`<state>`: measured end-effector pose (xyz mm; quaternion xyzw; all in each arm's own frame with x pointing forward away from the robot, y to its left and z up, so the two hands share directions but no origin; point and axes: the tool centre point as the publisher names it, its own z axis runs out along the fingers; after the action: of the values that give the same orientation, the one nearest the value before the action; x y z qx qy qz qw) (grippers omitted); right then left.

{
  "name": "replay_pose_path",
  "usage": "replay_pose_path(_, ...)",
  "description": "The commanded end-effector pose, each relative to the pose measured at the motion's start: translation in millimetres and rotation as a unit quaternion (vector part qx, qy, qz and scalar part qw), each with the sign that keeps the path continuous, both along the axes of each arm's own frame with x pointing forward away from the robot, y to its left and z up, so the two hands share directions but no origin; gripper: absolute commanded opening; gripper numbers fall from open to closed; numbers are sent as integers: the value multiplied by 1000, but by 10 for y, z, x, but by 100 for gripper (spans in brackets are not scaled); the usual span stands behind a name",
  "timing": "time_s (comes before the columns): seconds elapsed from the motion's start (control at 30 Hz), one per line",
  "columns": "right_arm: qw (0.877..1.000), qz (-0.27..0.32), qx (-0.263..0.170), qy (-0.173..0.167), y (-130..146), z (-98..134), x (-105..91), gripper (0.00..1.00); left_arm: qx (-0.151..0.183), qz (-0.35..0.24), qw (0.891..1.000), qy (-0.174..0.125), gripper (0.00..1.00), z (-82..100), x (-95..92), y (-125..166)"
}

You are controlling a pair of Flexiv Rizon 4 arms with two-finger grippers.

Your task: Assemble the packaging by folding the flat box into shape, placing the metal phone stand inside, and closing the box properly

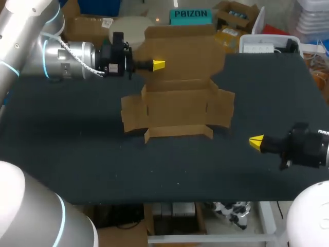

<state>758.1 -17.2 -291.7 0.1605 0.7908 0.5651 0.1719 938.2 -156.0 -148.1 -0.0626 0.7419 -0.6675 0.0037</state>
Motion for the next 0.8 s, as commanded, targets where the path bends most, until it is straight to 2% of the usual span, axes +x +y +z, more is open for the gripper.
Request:
replay_pose_path(0.03,1000,3,-1,0,41,5,47,0,5,38,999,-3,0,36,-80,21)
replay_pose_path(0.13,1000,5,0,2,66,-11,58,0,-2,34,999,10,0,33,-84,51)
replay_pose_path(0.37,1000,7,-3,3,96,-23,44,0,-1,23,1000,16,0,78,-150,66)
replay_pose_path(0.47,1000,7,-5,2,113,-37,22,0,-1,10,1000,26,0,45,-145,75)
replay_pose_path(0.8,1000,5,-12,1,152,-115,-47,0,5,-13,1000,28,0,-54,-88,88)
